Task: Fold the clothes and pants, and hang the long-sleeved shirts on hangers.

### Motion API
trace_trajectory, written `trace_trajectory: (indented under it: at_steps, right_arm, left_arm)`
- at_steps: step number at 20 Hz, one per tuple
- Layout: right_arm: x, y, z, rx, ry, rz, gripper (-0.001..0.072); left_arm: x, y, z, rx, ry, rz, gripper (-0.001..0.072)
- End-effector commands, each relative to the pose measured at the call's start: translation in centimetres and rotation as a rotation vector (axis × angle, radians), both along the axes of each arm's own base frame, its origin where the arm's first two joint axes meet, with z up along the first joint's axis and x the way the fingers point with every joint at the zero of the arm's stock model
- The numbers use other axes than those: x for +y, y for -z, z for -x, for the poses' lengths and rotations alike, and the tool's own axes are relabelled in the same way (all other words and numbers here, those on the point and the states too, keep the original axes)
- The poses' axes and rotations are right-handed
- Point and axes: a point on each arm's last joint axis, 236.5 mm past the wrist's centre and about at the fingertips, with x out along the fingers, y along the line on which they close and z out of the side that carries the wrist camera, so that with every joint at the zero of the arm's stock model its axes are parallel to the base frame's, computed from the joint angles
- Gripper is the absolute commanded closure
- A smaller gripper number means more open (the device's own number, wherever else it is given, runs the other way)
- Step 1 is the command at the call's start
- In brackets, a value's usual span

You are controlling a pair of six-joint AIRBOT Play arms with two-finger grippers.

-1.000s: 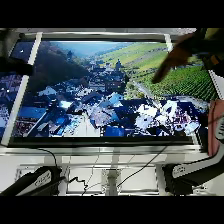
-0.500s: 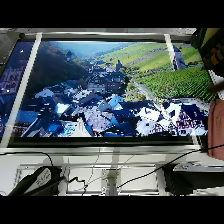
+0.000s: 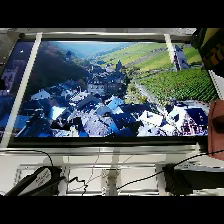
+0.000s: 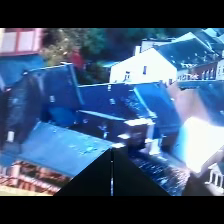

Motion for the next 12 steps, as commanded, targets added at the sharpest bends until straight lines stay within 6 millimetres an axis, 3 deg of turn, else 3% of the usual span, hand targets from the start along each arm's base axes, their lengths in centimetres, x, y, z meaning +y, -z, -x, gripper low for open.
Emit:
trace_trajectory:
  at_steps: [1, 12]
  right_arm:
    - [0.31, 0.84, 2.02, 0.079, 0.005, -0.024, 0.0006]
    - [0.84, 0.91, 2.21, 0.09, -0.02, -0.043, 0.0025]
  left_arm:
    - [-0.34, 0.31, -0.07, 0.005, 0.004, 0.021, 0.0687]
    - [-0.43, 0.46, 0.12, 0.015, 0.004, 0.025, 0.0687]
